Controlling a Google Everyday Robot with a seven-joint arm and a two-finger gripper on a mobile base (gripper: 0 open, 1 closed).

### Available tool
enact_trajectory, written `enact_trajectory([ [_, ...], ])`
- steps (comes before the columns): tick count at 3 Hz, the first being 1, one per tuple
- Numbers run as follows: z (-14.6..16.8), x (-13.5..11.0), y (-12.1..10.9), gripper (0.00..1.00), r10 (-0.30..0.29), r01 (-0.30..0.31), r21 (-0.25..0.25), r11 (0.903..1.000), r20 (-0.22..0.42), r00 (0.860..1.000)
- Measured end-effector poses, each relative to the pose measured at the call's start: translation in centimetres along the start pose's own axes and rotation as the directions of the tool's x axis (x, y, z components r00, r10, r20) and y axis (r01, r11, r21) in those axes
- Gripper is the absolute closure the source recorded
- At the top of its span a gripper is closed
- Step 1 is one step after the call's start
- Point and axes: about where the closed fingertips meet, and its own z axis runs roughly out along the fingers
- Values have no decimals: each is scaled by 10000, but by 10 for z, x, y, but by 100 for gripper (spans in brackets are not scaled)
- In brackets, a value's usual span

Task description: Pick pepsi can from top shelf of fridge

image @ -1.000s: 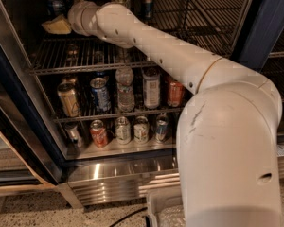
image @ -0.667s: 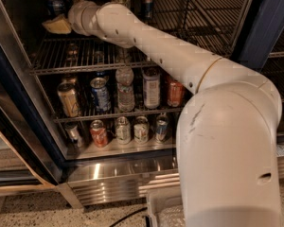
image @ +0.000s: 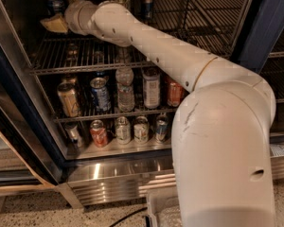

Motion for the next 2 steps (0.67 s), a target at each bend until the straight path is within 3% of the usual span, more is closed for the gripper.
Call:
enact_trajectory([
  [1, 5, -1, 5, 34, -28, 27, -201, 9998, -13, 10000],
  [2, 7, -1, 9, 53, -25, 26, -350, 9994, 15, 10000],
])
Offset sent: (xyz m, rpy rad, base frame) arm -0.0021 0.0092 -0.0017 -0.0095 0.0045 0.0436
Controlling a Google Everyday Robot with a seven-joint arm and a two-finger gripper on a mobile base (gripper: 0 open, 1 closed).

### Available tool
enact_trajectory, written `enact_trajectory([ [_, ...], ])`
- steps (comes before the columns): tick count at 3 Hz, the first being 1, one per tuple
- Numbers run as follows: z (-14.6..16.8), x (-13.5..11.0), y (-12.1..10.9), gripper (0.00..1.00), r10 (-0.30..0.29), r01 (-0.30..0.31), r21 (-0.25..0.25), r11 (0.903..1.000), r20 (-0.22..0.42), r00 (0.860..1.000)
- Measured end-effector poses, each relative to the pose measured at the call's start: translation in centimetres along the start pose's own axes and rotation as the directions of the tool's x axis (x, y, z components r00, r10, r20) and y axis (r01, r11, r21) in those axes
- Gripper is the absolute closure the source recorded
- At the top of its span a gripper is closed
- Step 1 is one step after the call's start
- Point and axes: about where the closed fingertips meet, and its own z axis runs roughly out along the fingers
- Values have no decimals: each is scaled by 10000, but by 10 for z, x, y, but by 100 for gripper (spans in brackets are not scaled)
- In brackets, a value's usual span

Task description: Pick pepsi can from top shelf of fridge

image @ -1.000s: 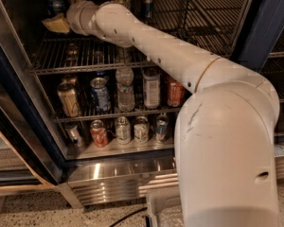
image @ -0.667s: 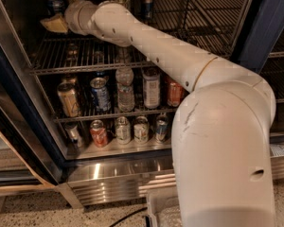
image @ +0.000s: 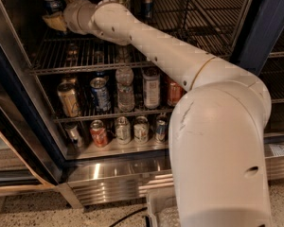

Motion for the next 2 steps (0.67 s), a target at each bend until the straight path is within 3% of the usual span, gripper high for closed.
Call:
enact_trajectory([
  [2, -1, 0, 1, 100, 79, -73, -203, 9998, 314, 9995],
])
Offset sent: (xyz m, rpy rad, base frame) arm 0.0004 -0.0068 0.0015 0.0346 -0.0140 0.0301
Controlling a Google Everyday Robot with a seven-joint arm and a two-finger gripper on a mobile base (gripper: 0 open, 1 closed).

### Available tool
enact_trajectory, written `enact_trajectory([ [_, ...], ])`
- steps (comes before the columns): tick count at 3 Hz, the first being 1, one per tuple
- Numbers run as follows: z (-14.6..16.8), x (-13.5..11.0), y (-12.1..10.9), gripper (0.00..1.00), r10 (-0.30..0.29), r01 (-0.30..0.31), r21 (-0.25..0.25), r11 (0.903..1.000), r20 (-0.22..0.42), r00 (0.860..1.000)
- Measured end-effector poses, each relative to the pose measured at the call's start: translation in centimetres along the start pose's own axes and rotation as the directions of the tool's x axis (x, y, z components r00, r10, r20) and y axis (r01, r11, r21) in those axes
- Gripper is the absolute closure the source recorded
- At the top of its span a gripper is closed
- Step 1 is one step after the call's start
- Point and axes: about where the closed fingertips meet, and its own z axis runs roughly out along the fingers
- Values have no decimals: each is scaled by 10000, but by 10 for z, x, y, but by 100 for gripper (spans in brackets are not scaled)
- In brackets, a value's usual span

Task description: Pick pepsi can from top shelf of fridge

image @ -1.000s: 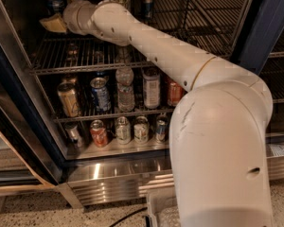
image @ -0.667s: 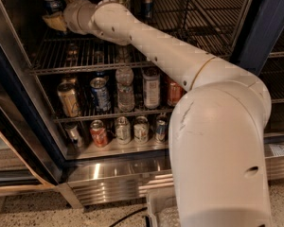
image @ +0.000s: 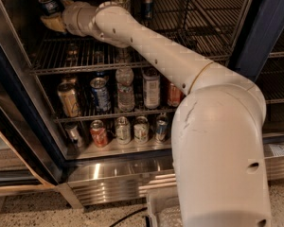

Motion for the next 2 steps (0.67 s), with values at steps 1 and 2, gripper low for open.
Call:
enact_trajectory([
  [1, 0, 0, 0, 100, 0, 0, 1, 10000, 2, 10000],
  [2, -6, -6, 7, 100, 10, -11, 59, 10000, 153, 9999],
])
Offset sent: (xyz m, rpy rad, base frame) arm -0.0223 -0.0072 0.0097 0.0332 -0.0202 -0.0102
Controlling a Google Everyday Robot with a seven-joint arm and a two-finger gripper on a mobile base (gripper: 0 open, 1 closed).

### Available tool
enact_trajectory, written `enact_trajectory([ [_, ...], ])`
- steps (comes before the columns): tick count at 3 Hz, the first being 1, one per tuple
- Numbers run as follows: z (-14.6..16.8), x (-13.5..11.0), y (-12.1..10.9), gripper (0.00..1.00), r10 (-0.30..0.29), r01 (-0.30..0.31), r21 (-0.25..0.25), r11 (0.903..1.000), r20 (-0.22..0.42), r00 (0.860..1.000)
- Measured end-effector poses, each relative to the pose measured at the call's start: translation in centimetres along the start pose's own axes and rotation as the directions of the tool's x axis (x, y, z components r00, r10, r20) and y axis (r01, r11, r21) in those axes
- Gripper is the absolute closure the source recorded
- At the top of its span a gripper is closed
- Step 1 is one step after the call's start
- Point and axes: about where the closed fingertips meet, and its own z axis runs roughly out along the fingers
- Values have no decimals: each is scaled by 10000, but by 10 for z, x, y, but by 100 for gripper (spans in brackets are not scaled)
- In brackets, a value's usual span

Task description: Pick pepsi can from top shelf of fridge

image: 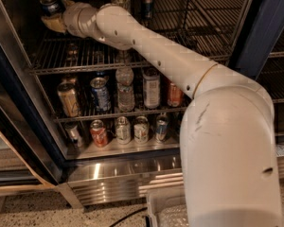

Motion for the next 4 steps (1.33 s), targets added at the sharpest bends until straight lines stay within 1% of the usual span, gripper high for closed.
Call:
enact_trajectory([
  [1, -18, -18, 7, 100, -115, 107, 210, 9997, 382, 9992],
  [2, -34, -47, 14, 100, -349, 325, 296, 9990, 816, 9961],
  [3, -46, -68, 18, 100, -493, 460, 326, 9984, 1071, 9930],
  [4, -62, -80, 25, 100, -521, 500, 212, 9985, 1124, 9923],
])
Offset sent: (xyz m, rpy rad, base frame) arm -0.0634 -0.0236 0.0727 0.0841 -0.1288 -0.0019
